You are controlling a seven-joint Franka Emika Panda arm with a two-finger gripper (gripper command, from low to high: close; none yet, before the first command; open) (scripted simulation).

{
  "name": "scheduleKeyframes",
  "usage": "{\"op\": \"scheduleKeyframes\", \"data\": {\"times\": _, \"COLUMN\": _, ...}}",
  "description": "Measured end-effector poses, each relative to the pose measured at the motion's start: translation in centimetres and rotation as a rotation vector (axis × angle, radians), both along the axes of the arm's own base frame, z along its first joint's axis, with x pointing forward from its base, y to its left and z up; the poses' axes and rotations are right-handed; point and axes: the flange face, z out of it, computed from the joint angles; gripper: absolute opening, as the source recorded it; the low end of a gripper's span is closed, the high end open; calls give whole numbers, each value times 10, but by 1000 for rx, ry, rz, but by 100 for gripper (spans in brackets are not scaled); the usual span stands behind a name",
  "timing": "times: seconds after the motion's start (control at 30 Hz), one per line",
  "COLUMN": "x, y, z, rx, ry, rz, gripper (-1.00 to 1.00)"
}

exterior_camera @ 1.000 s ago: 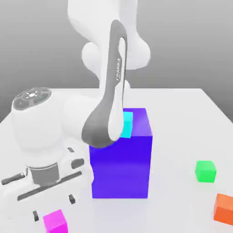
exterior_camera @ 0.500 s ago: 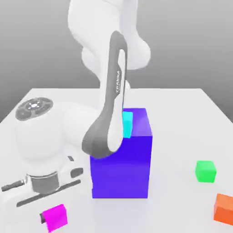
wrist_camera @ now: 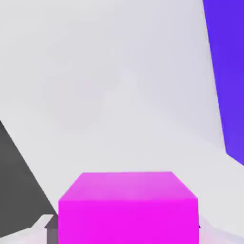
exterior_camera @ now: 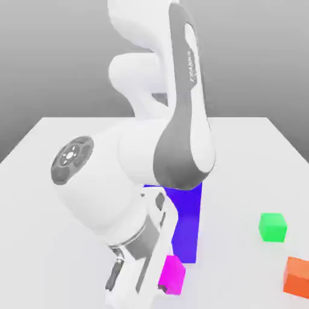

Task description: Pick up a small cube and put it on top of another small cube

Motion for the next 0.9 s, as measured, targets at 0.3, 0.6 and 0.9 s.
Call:
{"op": "scheduleKeyframes", "data": {"times": 0.3, "x": -46, "y": 126, "z": 45, "rx": -80, "ry": -65, "rz": 375, "gripper": -100}}
{"op": "scheduleKeyframes", "data": {"times": 0.6, "x": -150, "y": 234, "z": 39, "rx": -332, "ry": -190, "rz": 544, "gripper": -100}}
{"op": "scheduleKeyframes", "data": {"times": 0.9, "x": -229, "y": 278, "z": 6, "rx": -391, "ry": -340, "rz": 616, "gripper": -100}}
